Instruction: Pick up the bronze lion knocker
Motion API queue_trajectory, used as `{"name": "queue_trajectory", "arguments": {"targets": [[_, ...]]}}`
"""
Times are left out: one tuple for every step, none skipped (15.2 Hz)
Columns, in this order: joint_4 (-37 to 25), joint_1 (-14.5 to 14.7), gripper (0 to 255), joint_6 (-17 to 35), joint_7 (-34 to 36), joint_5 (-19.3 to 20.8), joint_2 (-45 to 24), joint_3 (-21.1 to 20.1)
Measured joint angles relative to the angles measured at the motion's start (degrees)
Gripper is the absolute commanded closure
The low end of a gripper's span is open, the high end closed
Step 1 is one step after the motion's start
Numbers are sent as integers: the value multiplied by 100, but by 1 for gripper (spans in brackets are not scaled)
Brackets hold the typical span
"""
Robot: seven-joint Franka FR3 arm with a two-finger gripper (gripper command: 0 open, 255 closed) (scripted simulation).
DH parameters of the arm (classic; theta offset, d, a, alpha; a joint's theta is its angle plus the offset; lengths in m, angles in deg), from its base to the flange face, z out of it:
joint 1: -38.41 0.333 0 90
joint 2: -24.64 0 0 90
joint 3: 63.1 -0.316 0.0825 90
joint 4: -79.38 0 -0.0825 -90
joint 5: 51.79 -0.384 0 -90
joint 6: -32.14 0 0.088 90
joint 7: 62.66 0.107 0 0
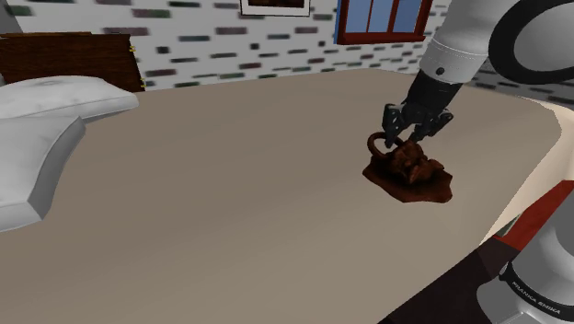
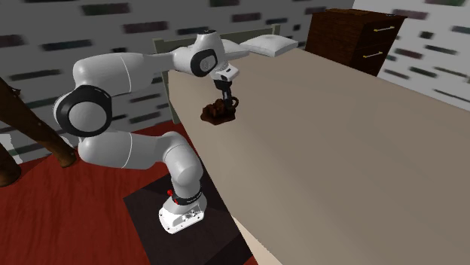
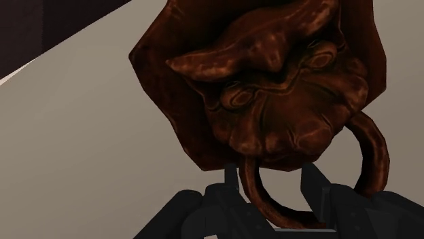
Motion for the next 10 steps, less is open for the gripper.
{"name": "queue_trajectory", "arguments": {"targets": [[-62,-5,255,-64,2,12,1,13],[-139,-15,255,-140,-3,30,2,36],[-220,-22,255,-216,3,44,-3,49],[-281,-31,255,-274,-4,60,-7,68],[-364,-50,255,-319,-8,78,-44,79],[-449,-62,255,-396,-13,97,-51,102],[-537,-73,255,-478,-22,118,-57,129],[-610,-82,255,-548,-27,134,-60,150],[-702,-91,255,-623,-22,148,-77,160],[-744,-96,255,-657,-23,156,-83,168]]}}
